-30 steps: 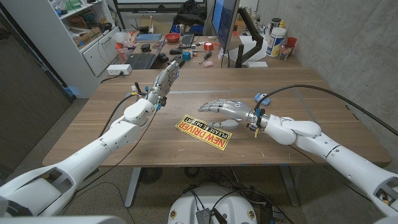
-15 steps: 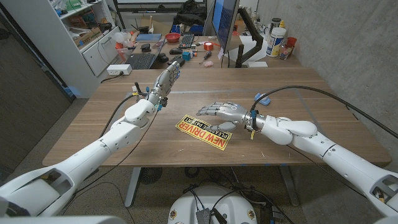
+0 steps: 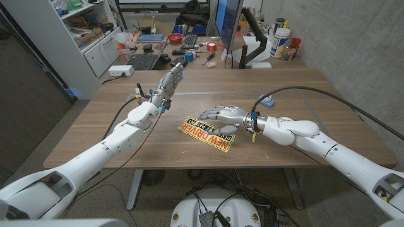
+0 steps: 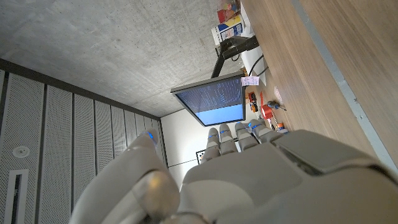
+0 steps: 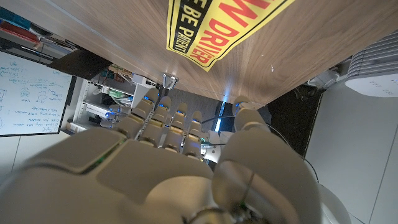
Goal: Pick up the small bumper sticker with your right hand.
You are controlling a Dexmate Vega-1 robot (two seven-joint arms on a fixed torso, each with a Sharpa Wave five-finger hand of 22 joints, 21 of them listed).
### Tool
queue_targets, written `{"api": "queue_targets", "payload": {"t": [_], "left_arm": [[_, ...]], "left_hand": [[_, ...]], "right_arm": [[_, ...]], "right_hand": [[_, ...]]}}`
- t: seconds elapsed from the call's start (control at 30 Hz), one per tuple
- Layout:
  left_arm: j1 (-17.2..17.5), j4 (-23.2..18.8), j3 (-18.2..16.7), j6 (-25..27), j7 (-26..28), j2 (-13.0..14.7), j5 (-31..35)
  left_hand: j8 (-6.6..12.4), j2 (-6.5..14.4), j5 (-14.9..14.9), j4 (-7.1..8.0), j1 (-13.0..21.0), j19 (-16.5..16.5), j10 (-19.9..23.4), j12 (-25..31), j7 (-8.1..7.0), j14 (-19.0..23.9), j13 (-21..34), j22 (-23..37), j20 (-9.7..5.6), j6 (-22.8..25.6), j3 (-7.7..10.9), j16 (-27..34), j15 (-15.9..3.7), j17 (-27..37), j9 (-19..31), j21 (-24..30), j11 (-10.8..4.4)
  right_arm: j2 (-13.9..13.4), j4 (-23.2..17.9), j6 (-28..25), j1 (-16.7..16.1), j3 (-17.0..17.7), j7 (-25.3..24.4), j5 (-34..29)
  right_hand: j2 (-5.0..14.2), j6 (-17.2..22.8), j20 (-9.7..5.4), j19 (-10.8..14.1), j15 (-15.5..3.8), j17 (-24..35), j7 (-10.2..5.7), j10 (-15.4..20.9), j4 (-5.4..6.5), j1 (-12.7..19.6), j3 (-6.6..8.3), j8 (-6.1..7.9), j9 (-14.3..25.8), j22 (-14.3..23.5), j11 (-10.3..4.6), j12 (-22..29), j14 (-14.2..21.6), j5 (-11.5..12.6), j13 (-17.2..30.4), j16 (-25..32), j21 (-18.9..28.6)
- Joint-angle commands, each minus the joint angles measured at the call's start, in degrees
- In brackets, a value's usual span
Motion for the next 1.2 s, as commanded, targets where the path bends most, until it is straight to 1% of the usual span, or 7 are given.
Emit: {"api": "queue_targets", "payload": {"t": [0.03,0.2,0.43,0.6,0.87,1.0,1.2], "left_arm": [[0.08,0.03,0.51,-0.45,0.29,0.2,-0.35],[0.2,0.35,0.51,-0.93,0.16,0.2,-0.69],[0.06,0.69,0.54,-1.34,0.07,0.12,-0.91],[-0.08,0.76,0.55,-1.43,0.15,-0.04,-1.06],[-0.45,1.38,0.56,-1.94,-0.24,-0.46,-1.19],[-0.67,1.72,0.45,-2.11,-0.5,-0.62,-1.31],[-0.79,1.88,0.18,-2.36,-0.65,-0.6,-1.34]], "left_hand": [[-0.11,0.59,0.08,0.18,0.08,0.23,0.19,0.2,0.13,-0.3,-0.05,0.24,-1.09,0.41,-0.19,0.03,0.14,0.0,0.19,-0.06,-0.12],[-0.1,0.61,0.07,0.17,0.08,0.23,0.14,0.18,0.18,-0.3,-0.05,0.24,-1.09,0.46,-0.23,0.03,0.17,0.0,0.19,-0.14,-0.22],[-0.09,0.64,0.07,0.16,0.09,0.16,0.11,0.17,0.19,-0.31,-0.05,0.25,-0.99,0.5,-0.29,0.03,0.14,0.0,0.2,-0.28,-0.18],[-0.1,0.68,0.06,0.15,0.1,0.17,0.12,0.17,0.17,-0.31,-0.05,0.25,-1.01,0.5,-0.33,0.03,0.07,0.0,0.2,-0.36,-0.14],[-0.11,0.72,0.05,0.13,0.12,0.19,0.19,0.2,0.15,-0.34,-0.05,0.26,-1.01,0.51,-0.39,0.02,0.12,0.0,0.2,-0.48,-0.16],[-0.12,0.75,0.05,0.11,0.13,0.19,0.16,0.19,0.06,-0.34,-0.05,0.26,-1.0,0.5,-0.43,0.02,0.12,0.0,0.2,-0.57,-0.35],[-0.09,0.78,0.05,0.1,0.14,0.19,0.19,0.2,0.02,-0.34,-0.05,0.26,-0.91,0.59,-0.49,0.02,0.07,0.0,0.2,-0.65,-0.2]], "right_arm": [[0.2,0.23,-0.14,2.02,-1.44,3.35,-1.34],[0.63,0.84,-0.55,2.85,-2.13,4.55,-2.01],[1.55,2.33,-1.05,4.12,-3.11,5.32,-2.65],[2.17,3.61,-1.12,5.29,-4.05,5.99,-3.12],[2.62,4.22,-1.61,6.52,-5.15,7.61,-3.69],[2.99,4.76,-1.78,7.18,-5.62,8.63,-3.53],[3.33,5.35,-2.04,7.85,-6.25,9.87,-3.43]], "right_hand": [[-0.85,-1.18,0.56,0.16,0.18,0.16,0.24,-0.67,0.13,-0.1,-0.15,-0.45,-0.04,0.35,0.39,-0.11,-0.13,0.33,0.31,0.12,-0.43],[-1.4,-2.63,1.0,0.05,0.54,0.18,0.43,-2.0,0.13,0.02,-0.25,-0.78,-0.04,0.36,0.86,-0.45,-0.9,0.55,0.34,-0.11,-0.93],[-1.69,-3.3,1.17,0.07,0.63,0.21,0.44,-3.16,0.16,0.12,-0.27,-0.8,-0.04,0.37,1.13,-0.72,-1.24,0.76,0.36,-0.15,-1.26],[-1.82,-3.64,1.21,0.11,0.64,0.22,0.52,-3.42,0.17,0.17,-0.29,-0.82,-0.05,0.37,1.14,-0.73,-1.26,0.85,0.36,-0.11,-1.4],[-2.01,-4.19,1.34,0.19,0.7,0.24,0.5,-4.38,0.23,0.27,-0.27,-0.81,-0.05,0.39,1.95,-0.88,-1.37,1.05,0.37,-0.07,-1.69],[-2.06,-4.41,1.41,0.23,0.82,0.24,0.58,-4.72,0.25,0.33,-0.25,-0.8,-0.05,0.4,2.06,-0.91,-1.44,1.12,0.37,-0.07,-1.81],[-2.11,-4.56,1.55,0.28,0.88,0.25,0.6,-4.83,0.28,0.39,-0.24,-0.75,-0.05,0.41,2.05,-0.84,-1.45,1.19,0.37,-0.04,-1.93]]}}
